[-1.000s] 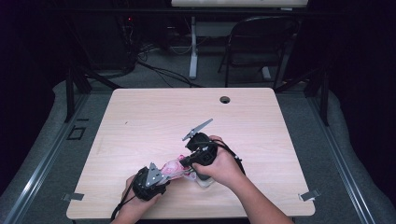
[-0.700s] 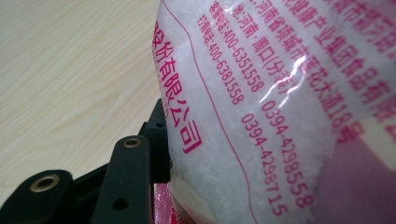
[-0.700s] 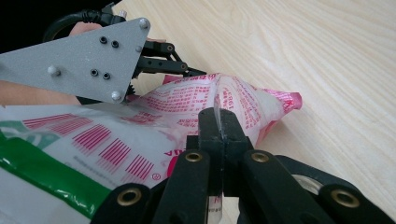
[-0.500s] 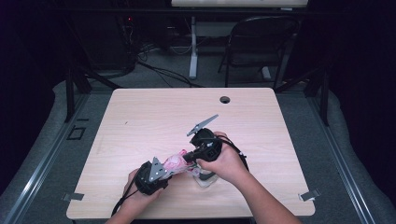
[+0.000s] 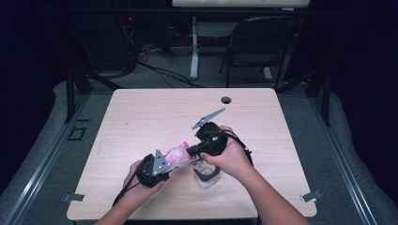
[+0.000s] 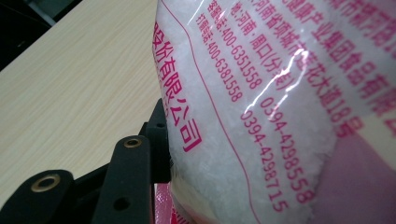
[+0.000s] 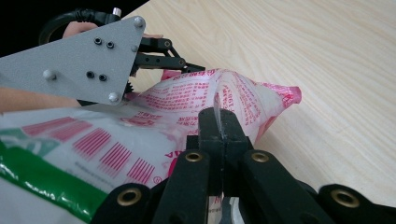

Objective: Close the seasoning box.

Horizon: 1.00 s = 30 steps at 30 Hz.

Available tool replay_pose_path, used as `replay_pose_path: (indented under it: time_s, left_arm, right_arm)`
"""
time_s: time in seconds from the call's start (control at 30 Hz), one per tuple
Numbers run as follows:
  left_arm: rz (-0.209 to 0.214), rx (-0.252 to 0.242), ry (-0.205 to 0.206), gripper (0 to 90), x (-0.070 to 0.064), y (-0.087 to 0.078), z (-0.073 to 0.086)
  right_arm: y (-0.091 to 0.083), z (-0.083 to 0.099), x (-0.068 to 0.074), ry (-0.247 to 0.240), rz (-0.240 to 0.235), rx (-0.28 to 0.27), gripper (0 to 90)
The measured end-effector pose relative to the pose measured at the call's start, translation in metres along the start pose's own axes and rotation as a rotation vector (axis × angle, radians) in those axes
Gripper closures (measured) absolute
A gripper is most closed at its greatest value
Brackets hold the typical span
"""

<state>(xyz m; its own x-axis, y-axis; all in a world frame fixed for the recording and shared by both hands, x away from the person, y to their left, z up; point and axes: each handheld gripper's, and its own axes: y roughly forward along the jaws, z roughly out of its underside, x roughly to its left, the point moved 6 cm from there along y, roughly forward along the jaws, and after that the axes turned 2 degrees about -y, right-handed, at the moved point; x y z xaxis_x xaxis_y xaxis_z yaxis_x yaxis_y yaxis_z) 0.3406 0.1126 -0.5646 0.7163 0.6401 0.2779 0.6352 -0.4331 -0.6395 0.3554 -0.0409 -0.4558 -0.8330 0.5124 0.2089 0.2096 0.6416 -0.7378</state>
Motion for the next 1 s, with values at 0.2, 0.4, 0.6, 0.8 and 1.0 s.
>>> replay_pose_path:
  time_s: [0.2, 0.4, 0.6, 0.8, 1.0]
  left_arm:
    - [-0.039, 0.006, 0.056, 58.4, 0.009, -0.006, -0.012]
    - [-0.075, 0.012, 0.109, 58.6, 0.013, -0.008, -0.021]
    - [-0.112, 0.02, 0.175, 58.8, 0.017, -0.008, -0.03]
    - [-0.14, 0.027, 0.213, 59.0, 0.019, -0.009, -0.032]
    - [-0.145, 0.035, 0.233, 59.3, 0.02, -0.009, -0.032]
  right_arm:
    - [-0.007, -0.005, -0.001, -0.008, 0.007, -0.022, 90.0]
    - [-0.014, -0.007, -0.003, -0.004, 0.014, -0.039, 90.0]
    - [-0.019, -0.007, -0.008, 0.001, 0.016, -0.029, 90.0]
    - [-0.019, -0.008, -0.008, -0.007, 0.017, -0.011, 90.0]
    - [-0.019, -0.007, -0.01, -0.006, 0.014, 0.015, 90.0]
